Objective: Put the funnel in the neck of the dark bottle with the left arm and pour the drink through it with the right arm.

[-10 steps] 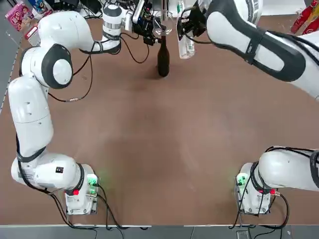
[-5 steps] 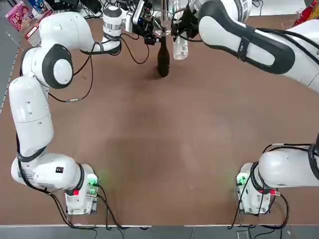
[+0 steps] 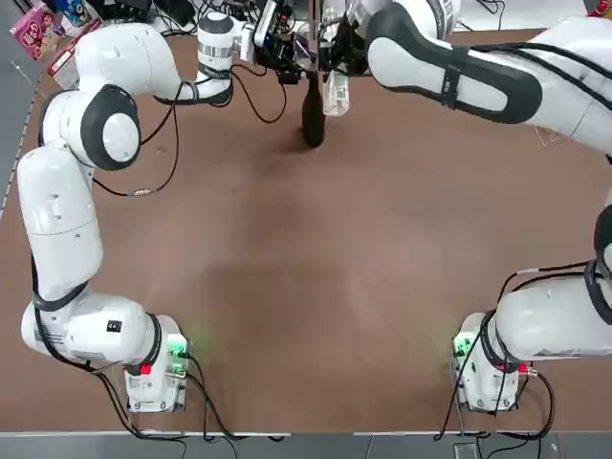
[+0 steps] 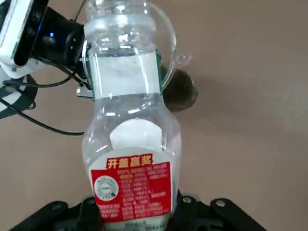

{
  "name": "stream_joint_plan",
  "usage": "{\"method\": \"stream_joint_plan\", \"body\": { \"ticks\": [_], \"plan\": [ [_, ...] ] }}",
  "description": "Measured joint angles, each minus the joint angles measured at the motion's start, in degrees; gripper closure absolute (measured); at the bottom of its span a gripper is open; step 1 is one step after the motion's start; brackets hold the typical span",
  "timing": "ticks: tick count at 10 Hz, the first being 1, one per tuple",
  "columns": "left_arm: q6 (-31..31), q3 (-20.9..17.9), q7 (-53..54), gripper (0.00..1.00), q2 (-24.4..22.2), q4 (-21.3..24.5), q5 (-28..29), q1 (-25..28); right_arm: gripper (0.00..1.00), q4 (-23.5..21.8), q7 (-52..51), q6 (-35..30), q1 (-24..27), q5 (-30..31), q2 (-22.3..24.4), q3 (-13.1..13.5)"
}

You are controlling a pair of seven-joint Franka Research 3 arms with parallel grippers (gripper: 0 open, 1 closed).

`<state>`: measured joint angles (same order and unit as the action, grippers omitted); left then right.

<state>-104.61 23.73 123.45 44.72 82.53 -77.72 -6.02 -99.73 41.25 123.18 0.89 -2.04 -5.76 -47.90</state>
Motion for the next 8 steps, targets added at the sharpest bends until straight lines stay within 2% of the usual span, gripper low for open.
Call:
{"method": "stream_joint_plan", "body": {
  "ticks": [2,6,8],
  "plan": [
    [0.0,0.0,0.0,0.52,0.1,0.0,-0.4,0.0,0.58,0.8,2.0,0.0,-0.2,0.8,-1.7,-0.7],
    [0.0,0.0,0.0,0.52,0.1,0.0,-0.4,0.1,0.58,1.9,5.7,-0.5,-0.9,1.3,-4.2,-1.5],
    [0.1,0.0,0.0,0.53,0.2,0.0,-0.4,0.1,0.58,3.5,8.7,-3.0,-1.6,1.3,-5.7,-2.0]
  ]
}}
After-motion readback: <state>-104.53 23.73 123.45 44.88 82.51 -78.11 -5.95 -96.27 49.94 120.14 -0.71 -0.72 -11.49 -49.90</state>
